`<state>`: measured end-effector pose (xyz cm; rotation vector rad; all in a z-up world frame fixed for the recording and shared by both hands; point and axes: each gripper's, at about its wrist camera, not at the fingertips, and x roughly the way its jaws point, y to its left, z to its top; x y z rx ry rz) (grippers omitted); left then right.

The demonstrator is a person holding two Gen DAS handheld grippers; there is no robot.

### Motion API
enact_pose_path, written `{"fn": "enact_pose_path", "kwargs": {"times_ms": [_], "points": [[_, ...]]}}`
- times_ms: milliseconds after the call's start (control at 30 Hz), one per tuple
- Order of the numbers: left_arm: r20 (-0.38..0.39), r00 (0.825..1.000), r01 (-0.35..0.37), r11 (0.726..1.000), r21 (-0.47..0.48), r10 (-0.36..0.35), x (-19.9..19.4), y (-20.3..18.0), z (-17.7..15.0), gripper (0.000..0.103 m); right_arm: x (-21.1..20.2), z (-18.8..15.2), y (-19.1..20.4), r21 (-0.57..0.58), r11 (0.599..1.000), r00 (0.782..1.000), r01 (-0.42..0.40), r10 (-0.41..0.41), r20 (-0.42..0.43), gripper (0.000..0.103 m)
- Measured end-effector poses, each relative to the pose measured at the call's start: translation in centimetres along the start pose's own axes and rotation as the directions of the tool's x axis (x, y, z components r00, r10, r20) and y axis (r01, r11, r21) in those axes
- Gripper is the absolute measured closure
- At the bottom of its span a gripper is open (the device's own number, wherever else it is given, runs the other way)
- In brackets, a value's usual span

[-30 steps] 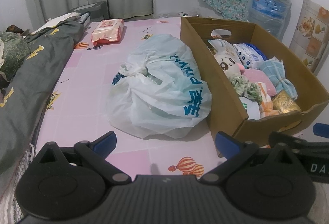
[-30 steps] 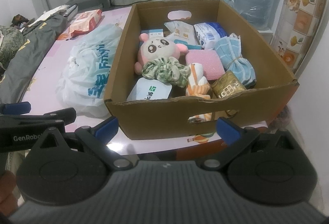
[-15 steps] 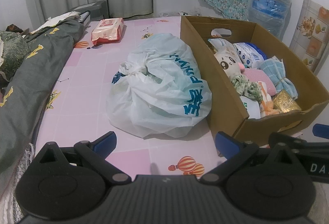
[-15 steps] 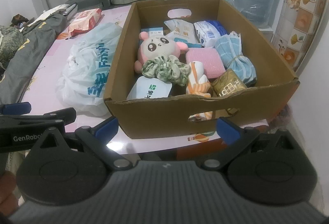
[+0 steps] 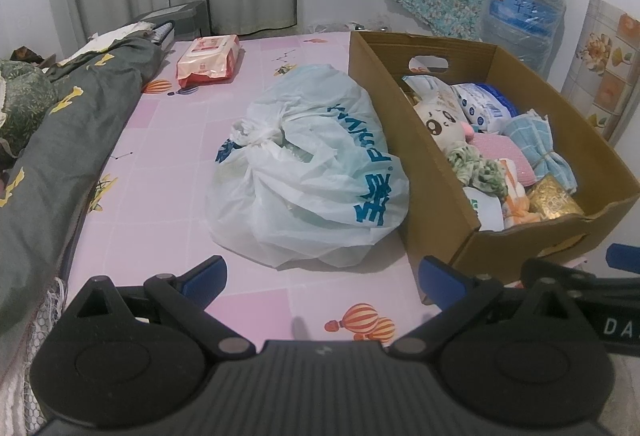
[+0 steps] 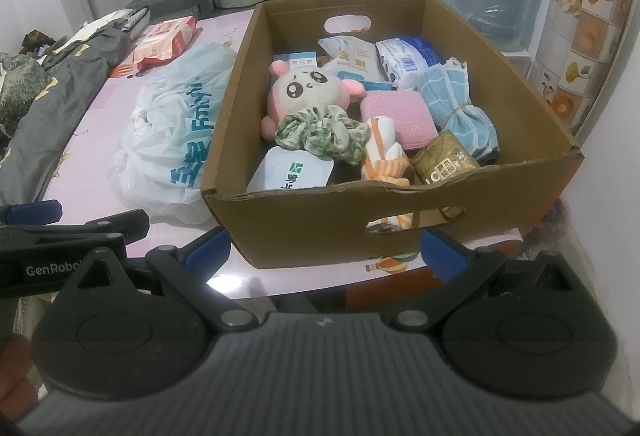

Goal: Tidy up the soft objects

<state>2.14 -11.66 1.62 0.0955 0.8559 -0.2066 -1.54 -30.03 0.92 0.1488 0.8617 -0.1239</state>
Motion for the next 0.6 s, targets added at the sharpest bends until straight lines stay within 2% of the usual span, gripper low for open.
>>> {"fn": "enact_pose_path", "kwargs": {"times_ms": [600], "points": [[-0.002, 1.0, 0.001, 1.0, 0.0, -0.001, 0.02, -0.02, 0.02, 0.001, 0.02, -0.1, -0.15, 0.008, 1.0, 1.0, -0.004, 0.004, -0.006, 0.001]]}}
